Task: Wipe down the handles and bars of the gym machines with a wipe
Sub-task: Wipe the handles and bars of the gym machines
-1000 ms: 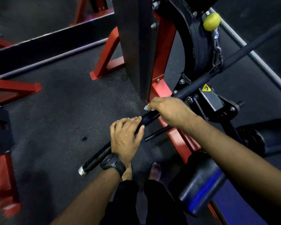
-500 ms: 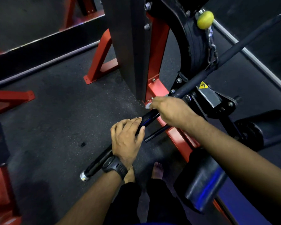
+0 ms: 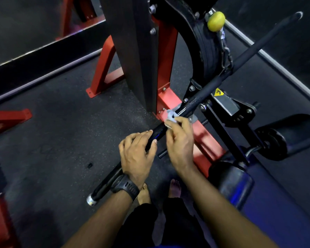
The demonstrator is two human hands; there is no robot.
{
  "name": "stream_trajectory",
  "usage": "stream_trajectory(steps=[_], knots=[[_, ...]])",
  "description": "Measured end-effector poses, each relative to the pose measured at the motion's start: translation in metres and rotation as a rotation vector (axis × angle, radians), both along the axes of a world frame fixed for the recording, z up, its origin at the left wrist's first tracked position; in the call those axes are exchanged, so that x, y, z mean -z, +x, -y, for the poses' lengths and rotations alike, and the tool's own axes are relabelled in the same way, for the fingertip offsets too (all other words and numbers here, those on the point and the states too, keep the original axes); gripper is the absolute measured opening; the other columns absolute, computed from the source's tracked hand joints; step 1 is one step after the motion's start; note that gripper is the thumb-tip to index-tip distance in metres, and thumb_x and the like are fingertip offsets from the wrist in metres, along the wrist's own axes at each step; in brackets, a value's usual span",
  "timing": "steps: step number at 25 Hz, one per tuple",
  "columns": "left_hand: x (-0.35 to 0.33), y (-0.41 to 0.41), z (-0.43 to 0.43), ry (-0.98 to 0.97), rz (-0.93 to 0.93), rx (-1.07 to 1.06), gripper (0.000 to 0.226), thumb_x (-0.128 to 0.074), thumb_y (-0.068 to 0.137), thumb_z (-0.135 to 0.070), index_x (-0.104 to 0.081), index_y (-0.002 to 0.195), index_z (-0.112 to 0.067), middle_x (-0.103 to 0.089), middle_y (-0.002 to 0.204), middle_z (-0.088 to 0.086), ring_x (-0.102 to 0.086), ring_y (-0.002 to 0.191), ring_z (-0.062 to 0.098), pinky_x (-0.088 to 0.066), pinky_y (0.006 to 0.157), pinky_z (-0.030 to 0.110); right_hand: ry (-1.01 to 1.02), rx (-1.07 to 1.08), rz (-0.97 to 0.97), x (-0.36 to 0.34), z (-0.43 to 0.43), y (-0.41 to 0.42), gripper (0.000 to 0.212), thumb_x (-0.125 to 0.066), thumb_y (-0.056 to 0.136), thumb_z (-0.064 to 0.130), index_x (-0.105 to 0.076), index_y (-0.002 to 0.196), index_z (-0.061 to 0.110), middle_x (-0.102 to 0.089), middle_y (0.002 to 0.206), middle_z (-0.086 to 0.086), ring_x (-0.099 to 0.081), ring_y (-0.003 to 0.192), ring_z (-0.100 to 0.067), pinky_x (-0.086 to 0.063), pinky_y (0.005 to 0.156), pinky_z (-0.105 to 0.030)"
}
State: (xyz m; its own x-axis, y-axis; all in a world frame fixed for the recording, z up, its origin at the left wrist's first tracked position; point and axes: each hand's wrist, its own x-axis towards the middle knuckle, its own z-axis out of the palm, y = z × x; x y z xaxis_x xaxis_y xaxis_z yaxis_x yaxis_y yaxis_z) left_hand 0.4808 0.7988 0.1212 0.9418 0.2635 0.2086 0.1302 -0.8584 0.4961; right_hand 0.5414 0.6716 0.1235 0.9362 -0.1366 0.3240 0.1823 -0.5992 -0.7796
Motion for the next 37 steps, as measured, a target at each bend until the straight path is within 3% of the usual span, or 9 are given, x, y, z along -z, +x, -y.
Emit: stream_trajectory(steps=[5,11,13,16,20,26,30,33,37], knots=[[-0.003,0.002,-0.004,-0.019,0.022,0.027,0.039,-0.050,0.089,-0.042,-0.071,0.114,-0.021,-0.070,0.106,-0.009,-0.056,0.102,0.016,-0.043,0.093,0.042,0.511,0.403,-0.224,0.005,-0.024,-0.009,0.025,-0.061,0.079,0.007,-0.064,0.080,0.032,-0.067,0.089,0.004,-0.061,0.085,-0.014,-0.050,0.085,-0.045],[-0.005,0.006,-0.011,-0.038,0.018,0.056,0.038,-0.049,0.089,-0.041,-0.070,0.116,-0.022,-0.070,0.108,-0.010,-0.054,0.104,0.015,-0.040,0.094,0.039,1.326,0.534,-0.423,-0.015,-0.048,-0.003,0.019,-0.051,0.095,-0.003,-0.060,0.105,0.011,-0.061,0.093,0.002,-0.059,0.082,-0.004,-0.053,0.086,-0.022],[-0.005,0.007,-0.011,-0.024,0.000,0.060,0.040,-0.047,0.090,-0.042,-0.069,0.117,-0.022,-0.070,0.109,-0.009,-0.055,0.104,0.016,-0.040,0.094,0.039,1.394,0.523,-0.471,-0.018,-0.058,-0.011,0.022,-0.048,0.097,-0.003,-0.058,0.113,0.008,-0.061,0.099,-0.003,-0.060,0.091,-0.009,-0.054,0.080,-0.017],[-0.006,0.008,-0.011,-0.028,-0.013,0.060,0.040,-0.047,0.089,-0.043,-0.069,0.117,-0.023,-0.070,0.110,-0.009,-0.055,0.104,0.017,-0.041,0.094,0.040,1.458,0.572,-0.432,-0.020,-0.056,-0.007,0.020,-0.046,0.097,-0.006,-0.059,0.097,0.009,-0.061,0.113,-0.002,-0.061,0.104,-0.014,-0.053,0.083,-0.020],[-0.011,0.009,-0.010,0.005,-0.010,0.050,0.039,-0.048,0.089,-0.042,-0.069,0.116,-0.024,-0.069,0.109,-0.010,-0.055,0.104,0.016,-0.042,0.094,0.042,1.378,0.504,-0.504,-0.019,-0.060,-0.015,0.017,-0.051,0.096,-0.005,-0.057,0.092,0.010,-0.062,0.092,-0.003,-0.060,0.077,-0.009,-0.052,0.078,-0.021],[-0.020,0.014,-0.009,0.023,-0.003,0.047,0.029,-0.061,0.087,-0.032,-0.070,0.113,-0.021,-0.070,0.104,-0.006,-0.056,0.102,0.019,-0.043,0.093,0.046,1.564,0.499,-0.561,-0.019,-0.045,0.014,0.021,-0.042,0.099,-0.004,-0.054,0.096,0.012,-0.063,0.090,-0.004,-0.061,0.083,-0.012,-0.052,0.086,-0.026],[-0.025,0.019,-0.006,0.046,-0.029,0.038,0.033,-0.055,0.087,-0.038,-0.070,0.112,-0.023,-0.070,0.105,-0.008,-0.056,0.102,0.018,-0.042,0.094,0.045,1.693,0.446,-0.609,-0.019,-0.036,0.017,0.024,-0.038,0.099,-0.004,-0.053,0.088,0.011,-0.057,0.074,-0.002,-0.055,0.069,-0.011,-0.048,0.067,-0.020],[-0.027,0.017,-0.003,0.073,-0.016,0.029,0.027,-0.069,0.086,-0.029,-0.071,0.111,-0.021,-0.070,0.103,-0.007,-0.058,0.102,0.020,-0.042,0.094,0.046,1.552,0.444,-0.499,-0.021,-0.034,0.016,0.018,-0.045,0.099,-0.001,-0.055,0.093,0.014,-0.062,0.093,-0.004,-0.060,0.083,-0.009,-0.053,0.074,-0.020],[-0.028,0.021,0.003,0.123,-0.007,0.039,0.032,-0.054,0.086,-0.037,-0.070,0.109,-0.022,-0.070,0.099,-0.009,-0.057,0.099,0.018,-0.034,0.094,0.037,0.366,0.176,-0.094,-0.011,-0.022,0.008,0.012,-0.064,0.088,0.011,-0.069,0.089,0.022,-0.068,0.097,0.001,-0.053,0.092,-0.003,-0.044,0.093,-0.027]])
